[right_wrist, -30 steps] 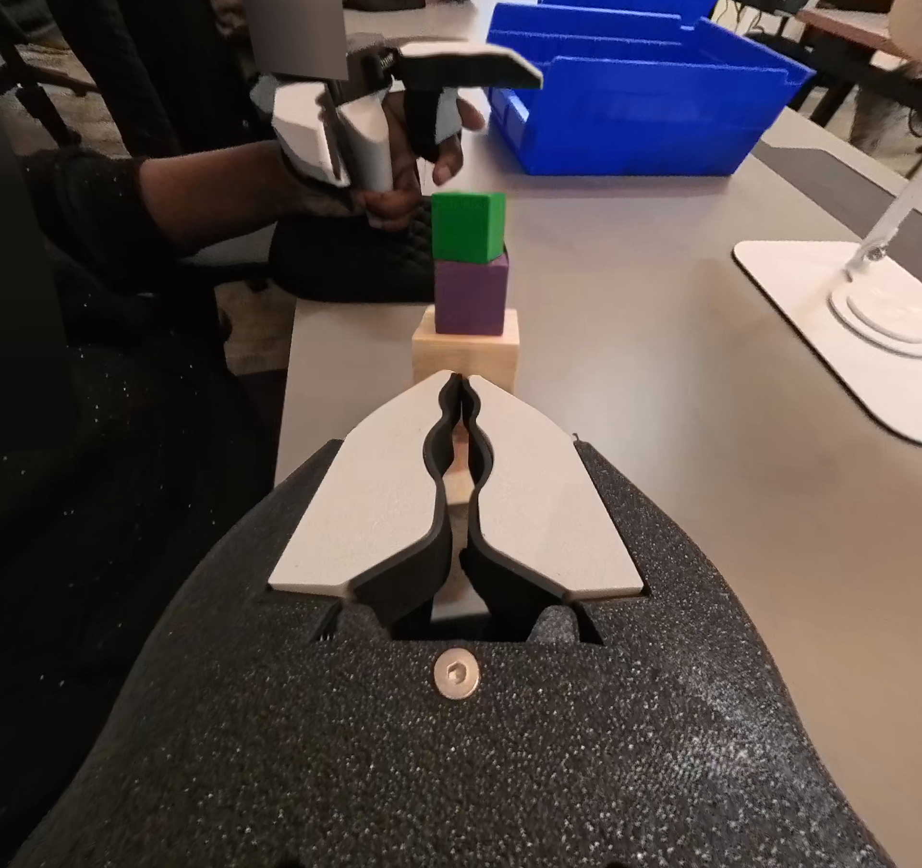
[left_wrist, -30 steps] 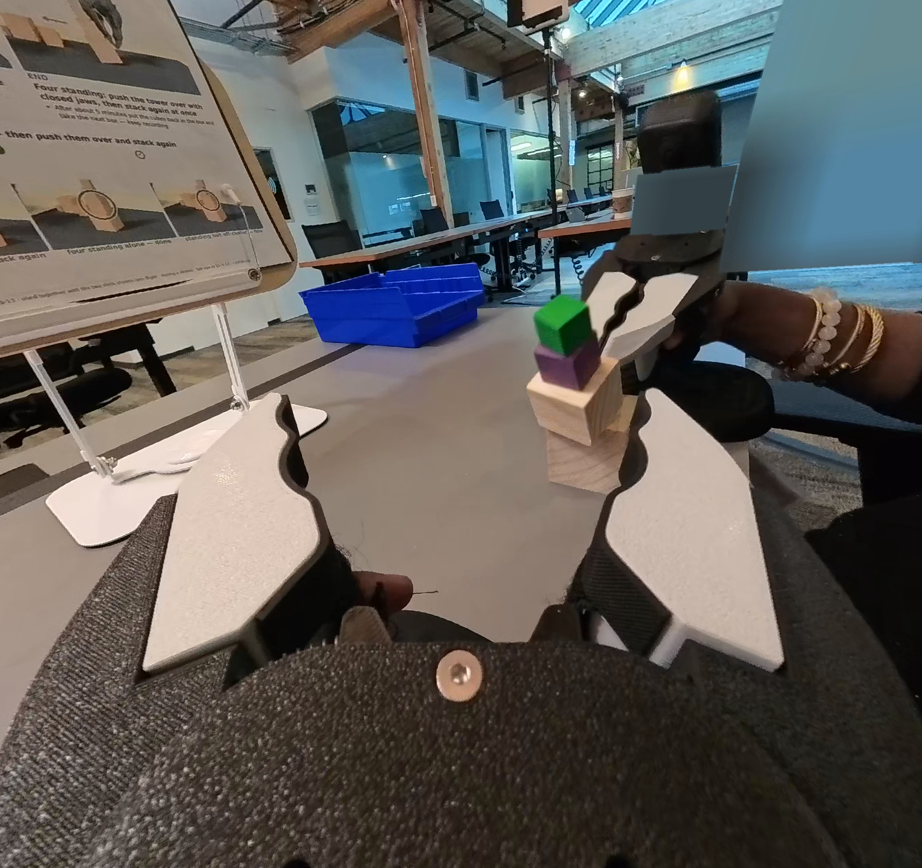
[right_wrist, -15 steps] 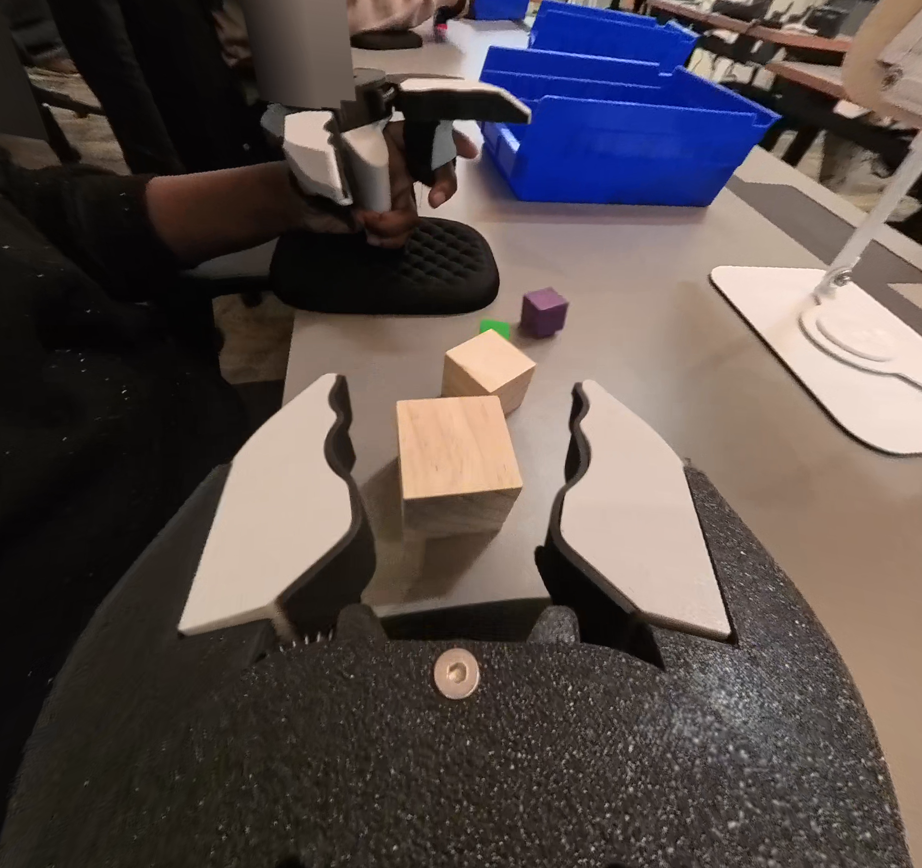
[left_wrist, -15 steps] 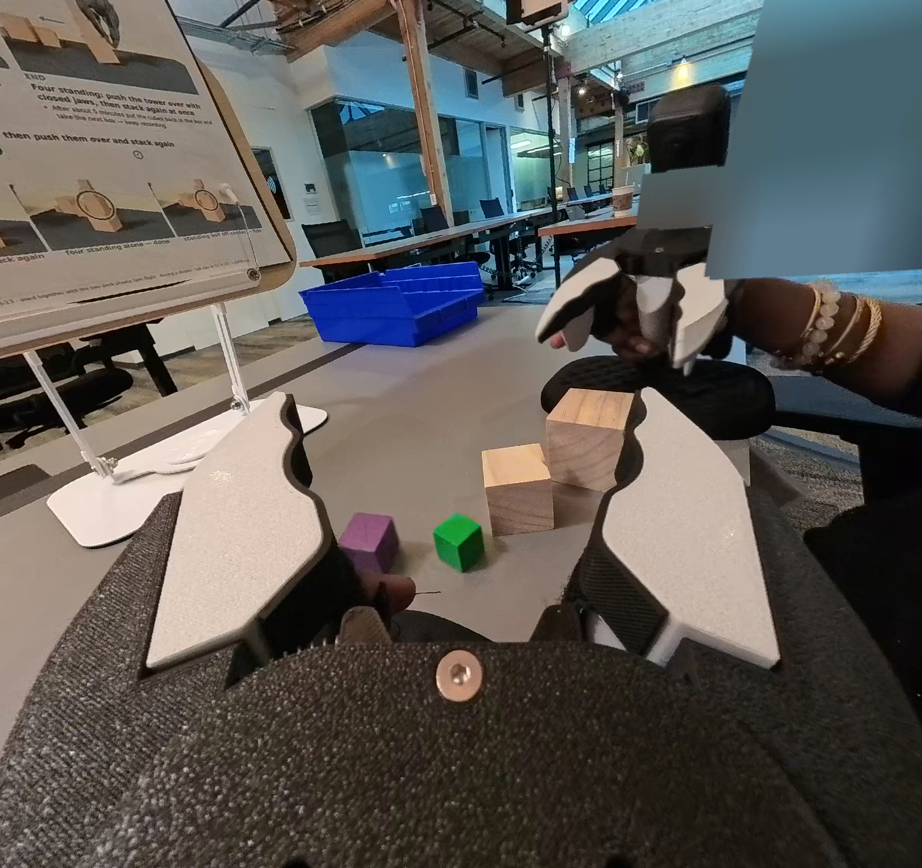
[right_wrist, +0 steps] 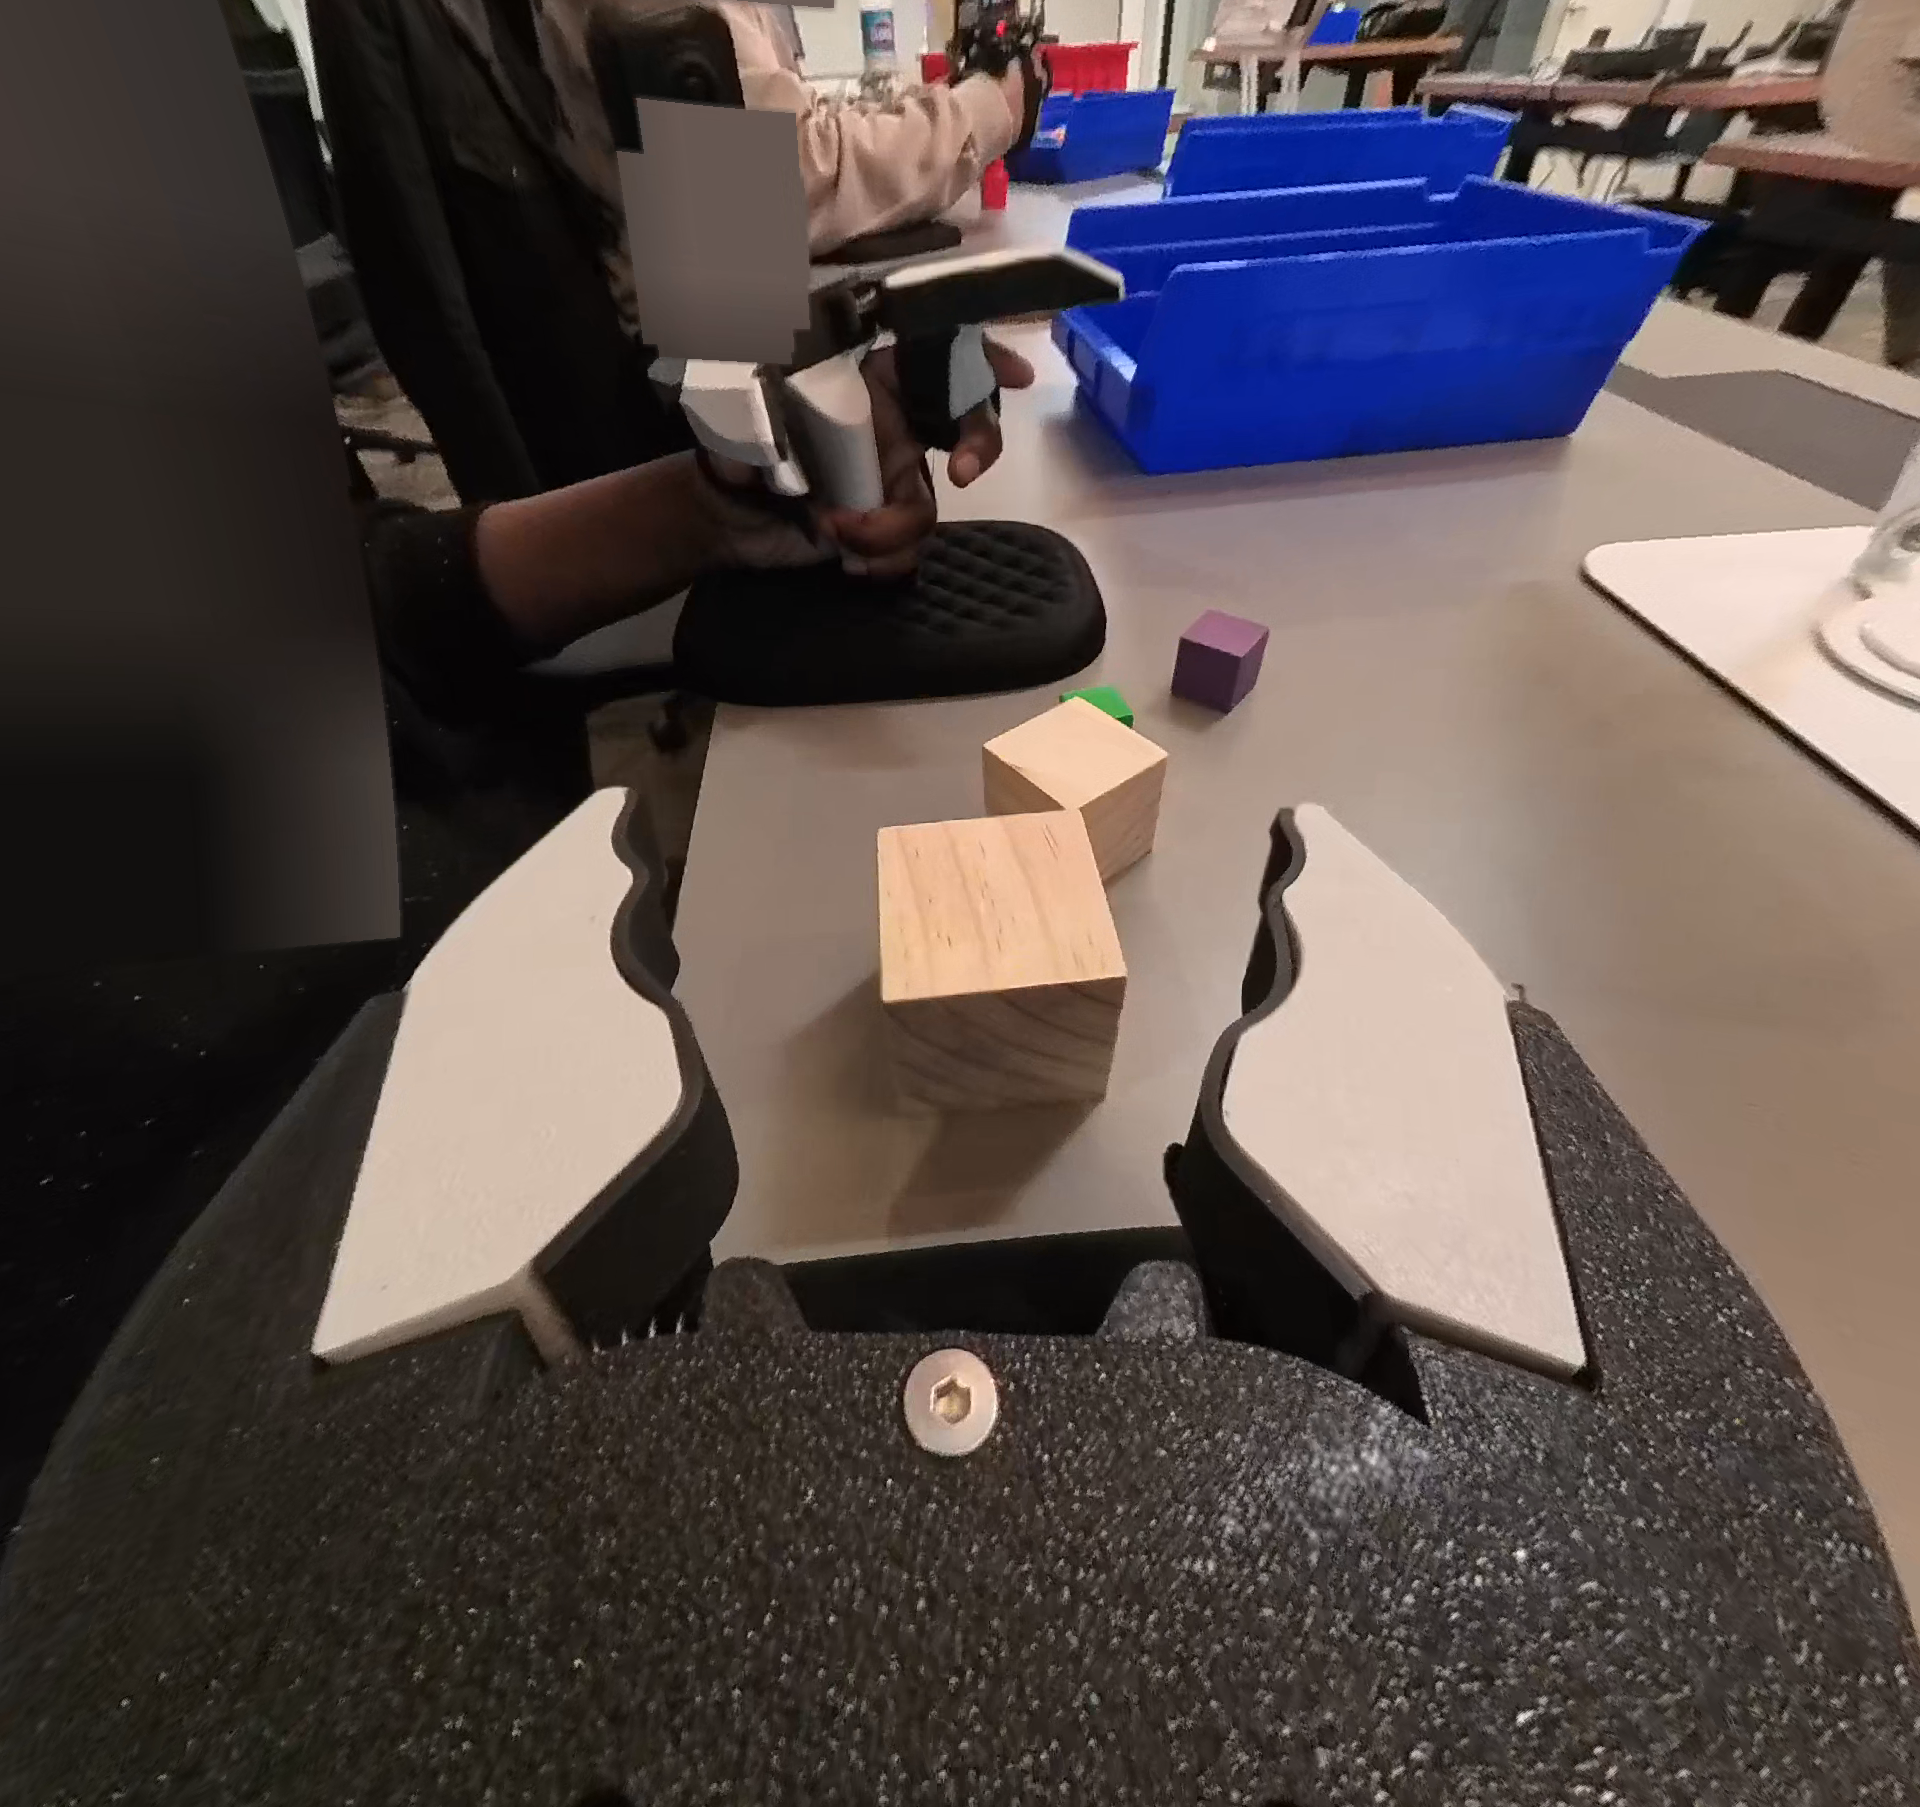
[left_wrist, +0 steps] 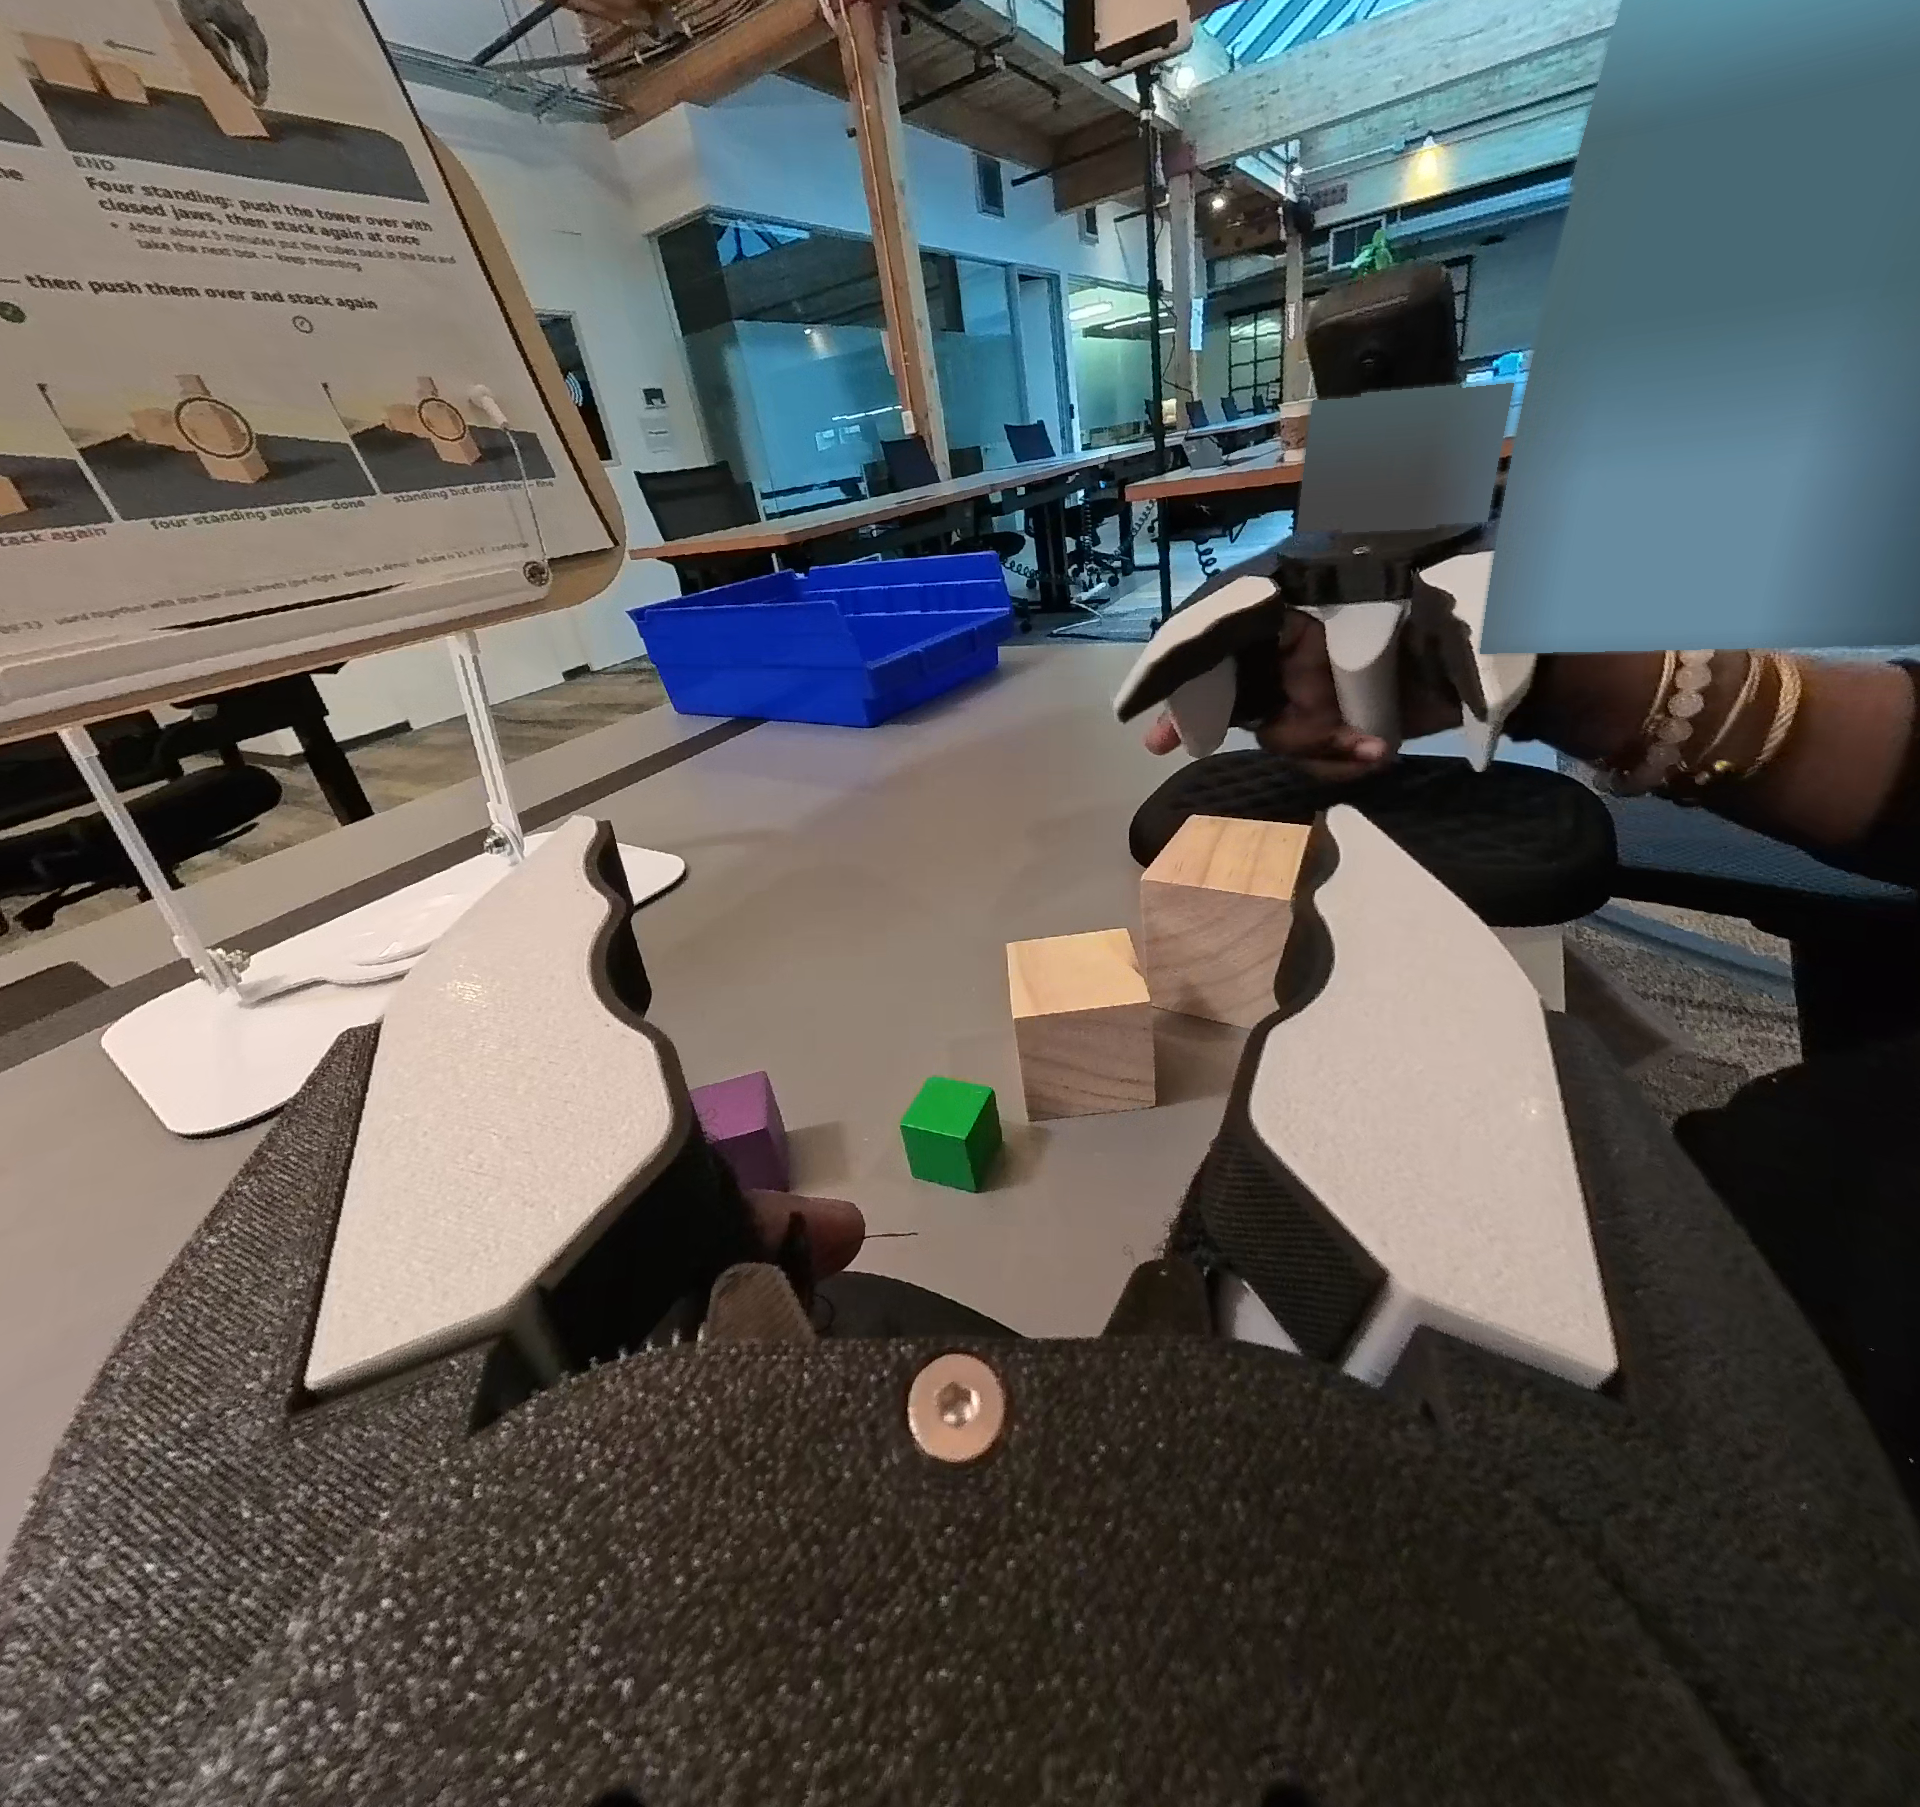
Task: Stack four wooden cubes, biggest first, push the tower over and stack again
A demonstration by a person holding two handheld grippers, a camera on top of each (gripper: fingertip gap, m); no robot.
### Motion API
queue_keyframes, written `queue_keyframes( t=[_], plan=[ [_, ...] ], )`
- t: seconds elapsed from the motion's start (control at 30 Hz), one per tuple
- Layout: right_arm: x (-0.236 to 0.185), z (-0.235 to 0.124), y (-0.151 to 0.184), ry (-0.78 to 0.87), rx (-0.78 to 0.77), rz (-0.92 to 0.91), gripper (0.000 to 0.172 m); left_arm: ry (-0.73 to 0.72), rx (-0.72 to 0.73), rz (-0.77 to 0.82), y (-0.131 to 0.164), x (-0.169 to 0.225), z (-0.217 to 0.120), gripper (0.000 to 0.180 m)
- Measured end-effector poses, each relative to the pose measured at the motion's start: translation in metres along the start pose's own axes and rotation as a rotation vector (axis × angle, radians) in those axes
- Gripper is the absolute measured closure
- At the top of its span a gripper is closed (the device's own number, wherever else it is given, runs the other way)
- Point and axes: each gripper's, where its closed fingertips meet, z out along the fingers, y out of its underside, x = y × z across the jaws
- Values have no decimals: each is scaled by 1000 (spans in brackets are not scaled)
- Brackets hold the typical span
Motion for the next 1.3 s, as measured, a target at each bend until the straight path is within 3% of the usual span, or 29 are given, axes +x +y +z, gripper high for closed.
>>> queue_keyframes(
  t=[0.1, 0.27, 0.47, 0.83, 0.93, 1.0, 1.13, 1.3],
  plan=[
    [-5, 3, 7, -44, -156, 39, 68, -2, 0, -5, 0, -1, 0, 61],
    [3, 5, 24, -15, -598, -52, 70, -4, -4, -6, 1, -1, 0, 61],
    [-6, 17, 36, -95, -870, -127, 71, -6, -8, -2, 1, -1, 1, 61],
    [1, 24, 50, -103, -1006, -153, 83, -19, -15, 3, 2, -2, 1, 62],
    [2, 24, 57, -103, -1062, -161, 93, -30, -17, 11, 2, -3, 2, 62],
    [7, 23, 60, -77, -1096, -170, 111, -35, -17, 23, 2, -2, 2, 64],
    [9, 25, 60, -63, -1096, -149, 113, -48, -25, 28, 3, -3, 2, 63],
    [9, 26, 59, -60, -1080, -145, 113, -239, 39, -14, -8, -31, -7, 49]
  ],
)
